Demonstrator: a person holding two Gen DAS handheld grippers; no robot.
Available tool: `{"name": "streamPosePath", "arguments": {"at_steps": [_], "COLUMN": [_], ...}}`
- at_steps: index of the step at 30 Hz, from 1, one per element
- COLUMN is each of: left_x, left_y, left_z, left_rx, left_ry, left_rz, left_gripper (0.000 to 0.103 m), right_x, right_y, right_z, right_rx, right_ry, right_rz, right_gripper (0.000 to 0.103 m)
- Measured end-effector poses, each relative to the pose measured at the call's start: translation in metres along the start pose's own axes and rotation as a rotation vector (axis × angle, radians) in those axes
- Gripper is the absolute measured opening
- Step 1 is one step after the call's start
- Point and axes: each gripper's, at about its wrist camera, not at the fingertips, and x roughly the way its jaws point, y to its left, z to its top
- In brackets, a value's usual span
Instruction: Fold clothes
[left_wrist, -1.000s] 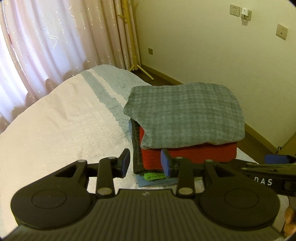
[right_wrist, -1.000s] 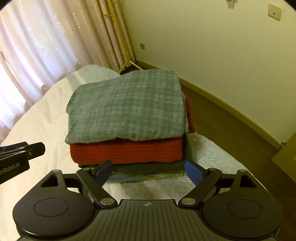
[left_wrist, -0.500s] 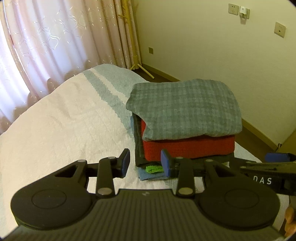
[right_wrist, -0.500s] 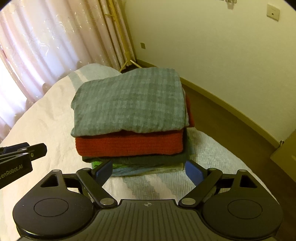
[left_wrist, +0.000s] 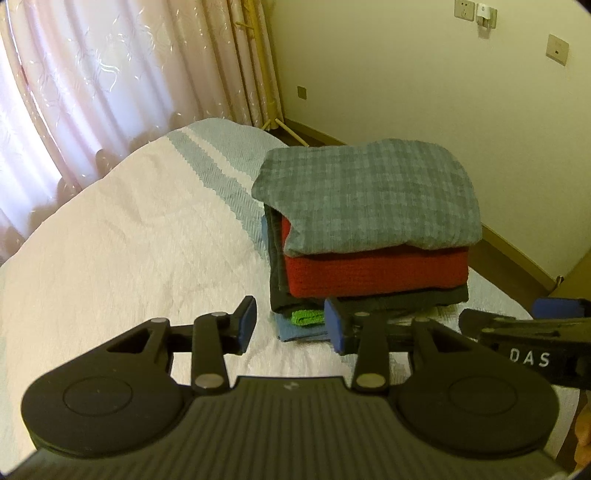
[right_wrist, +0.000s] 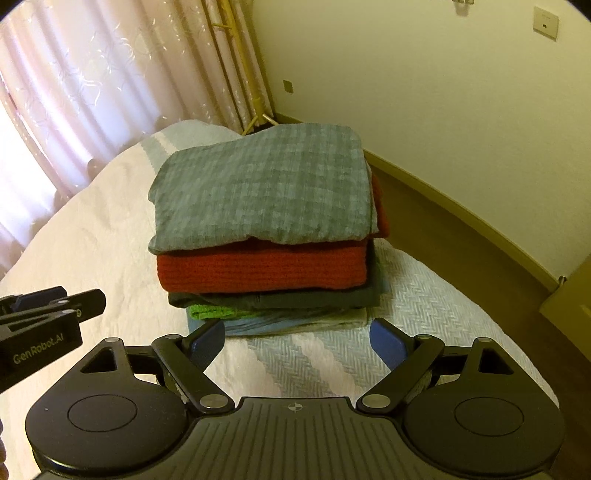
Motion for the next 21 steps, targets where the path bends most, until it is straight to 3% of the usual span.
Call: {"name": "streamPosePath", "arguments": {"at_steps": [21], "left_x": [-0.020], "left_y": [-0.006], "left_z": [-0.021], "left_rx": [0.009], "left_ry": [-0.012], "left_rz": [0.049], "left_gripper": [0.040], "right_x": [-0.018], "right_y": [-0.002], "right_z": [-0.007], "right_rx": [-0.010], "right_ry": [-0.014], "right_rz": [0.029], "right_gripper": [0.088]}}
